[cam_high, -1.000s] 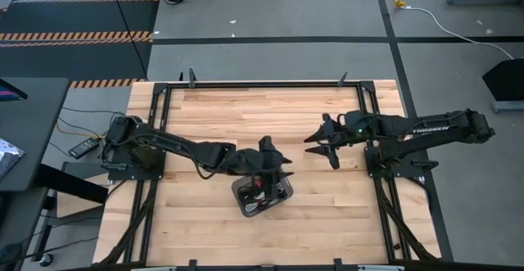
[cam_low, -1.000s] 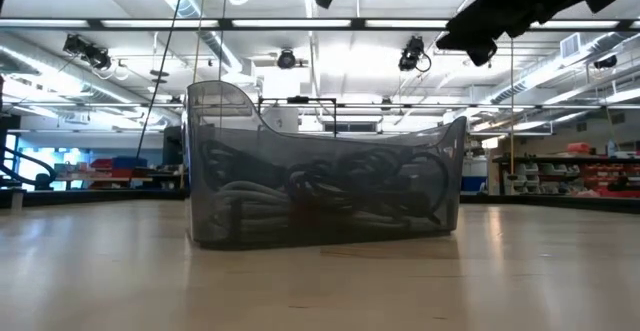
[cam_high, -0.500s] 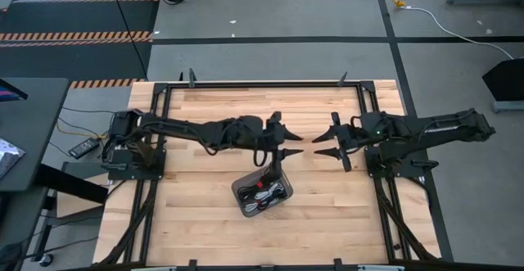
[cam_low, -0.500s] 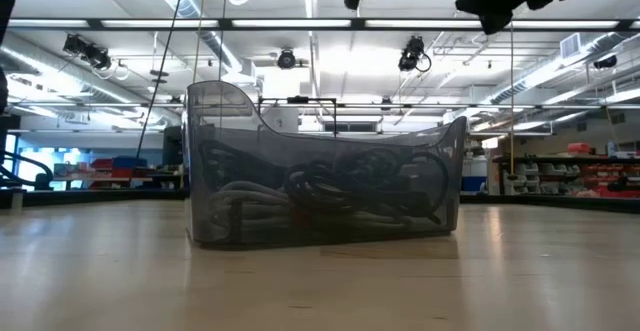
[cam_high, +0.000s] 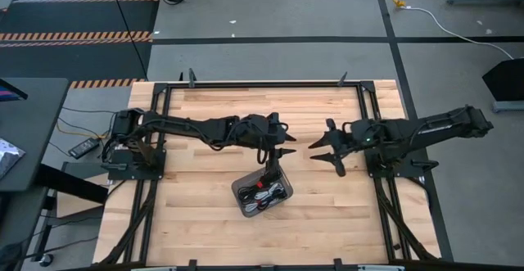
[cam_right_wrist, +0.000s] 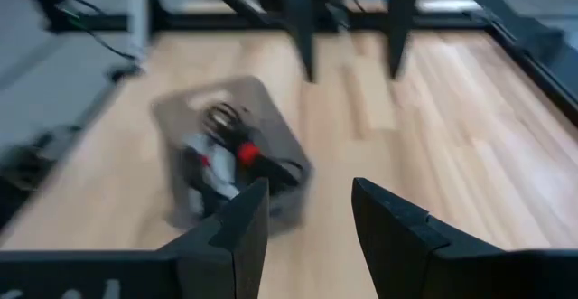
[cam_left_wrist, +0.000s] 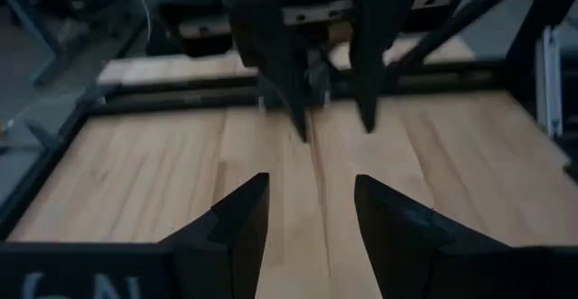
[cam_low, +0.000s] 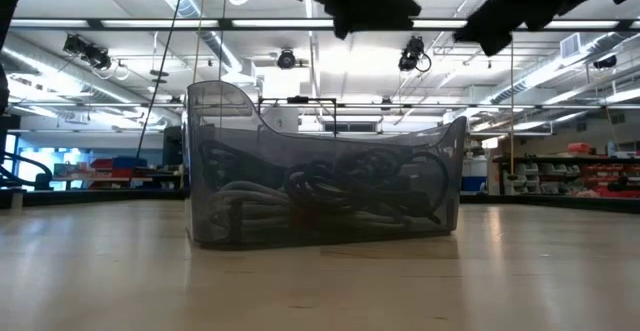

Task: Pick and place USB-C Cables
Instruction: Adjust the black bin

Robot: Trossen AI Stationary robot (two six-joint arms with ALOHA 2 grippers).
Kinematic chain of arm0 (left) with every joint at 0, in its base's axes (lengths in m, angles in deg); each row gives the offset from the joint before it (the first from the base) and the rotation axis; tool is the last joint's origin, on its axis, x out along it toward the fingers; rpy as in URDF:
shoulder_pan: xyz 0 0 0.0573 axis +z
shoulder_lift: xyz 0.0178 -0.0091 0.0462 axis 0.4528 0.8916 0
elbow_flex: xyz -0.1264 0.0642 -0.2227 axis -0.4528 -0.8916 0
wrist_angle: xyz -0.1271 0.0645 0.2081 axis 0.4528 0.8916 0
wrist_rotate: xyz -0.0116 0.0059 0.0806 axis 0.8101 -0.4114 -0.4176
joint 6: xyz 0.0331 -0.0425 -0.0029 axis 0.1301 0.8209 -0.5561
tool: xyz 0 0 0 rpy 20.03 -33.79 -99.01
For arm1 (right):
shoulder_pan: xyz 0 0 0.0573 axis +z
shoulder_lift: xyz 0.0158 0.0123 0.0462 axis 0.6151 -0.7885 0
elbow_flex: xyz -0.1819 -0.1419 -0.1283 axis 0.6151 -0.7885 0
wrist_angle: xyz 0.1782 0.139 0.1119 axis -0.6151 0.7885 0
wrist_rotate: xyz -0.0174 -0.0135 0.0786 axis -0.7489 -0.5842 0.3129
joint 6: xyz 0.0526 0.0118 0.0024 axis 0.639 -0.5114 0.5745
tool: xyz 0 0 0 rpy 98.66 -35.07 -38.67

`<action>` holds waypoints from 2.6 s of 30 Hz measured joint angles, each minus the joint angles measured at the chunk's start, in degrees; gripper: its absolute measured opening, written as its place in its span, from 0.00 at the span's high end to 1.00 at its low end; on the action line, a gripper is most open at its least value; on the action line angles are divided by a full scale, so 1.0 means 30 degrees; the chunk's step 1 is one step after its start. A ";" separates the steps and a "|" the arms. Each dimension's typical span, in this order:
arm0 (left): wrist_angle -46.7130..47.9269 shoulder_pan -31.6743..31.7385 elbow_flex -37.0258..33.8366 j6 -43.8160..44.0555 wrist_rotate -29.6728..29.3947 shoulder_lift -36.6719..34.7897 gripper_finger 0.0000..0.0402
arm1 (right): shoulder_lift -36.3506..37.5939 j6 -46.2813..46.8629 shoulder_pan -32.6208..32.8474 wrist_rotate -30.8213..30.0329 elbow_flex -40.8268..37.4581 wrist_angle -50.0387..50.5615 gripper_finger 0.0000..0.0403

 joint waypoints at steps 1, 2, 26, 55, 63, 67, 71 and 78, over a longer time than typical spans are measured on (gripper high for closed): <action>0.0329 0.0007 0.0000 0.0009 -0.0007 0.0000 0.57 | -0.0299 -0.0013 -0.0008 -0.0507 -0.0013 0.0031 0.59; 0.0559 0.0007 0.0000 0.0058 -0.0015 0.0000 0.57 | -0.0601 -0.0020 -0.0022 -0.0974 -0.0013 -0.0137 0.59; 0.1319 0.0797 -0.3713 0.0925 -0.1134 -0.5407 0.57 | -0.2900 -0.0835 0.0007 -0.0970 -0.0029 -0.2392 0.59; -0.8913 0.0224 -1.2101 0.2674 -0.0409 -0.8364 0.57 | -0.2865 -0.0707 -0.0531 -0.1357 -0.0027 -0.4906 0.59; -1.3151 0.0380 -1.4316 0.2777 -0.1158 -0.8364 0.57 | -0.0140 -0.0041 -0.0459 -0.1610 -0.0027 -0.1548 0.59; -1.6009 0.1086 -1.6183 0.3427 -0.0799 -0.8644 0.57 | 0.0760 0.0089 -0.0413 -0.1816 -0.0347 -0.1036 0.59; -1.6474 0.1620 -1.7463 0.3902 -0.0551 -0.9856 0.57 | 0.1827 0.0028 -0.0366 -0.1832 -0.1481 -0.1504 0.59; -1.6253 0.1705 -1.8779 0.4022 -0.0495 -1.1599 0.57 | 0.4013 0.0175 -0.0423 -0.1853 -0.2005 -0.1675 0.59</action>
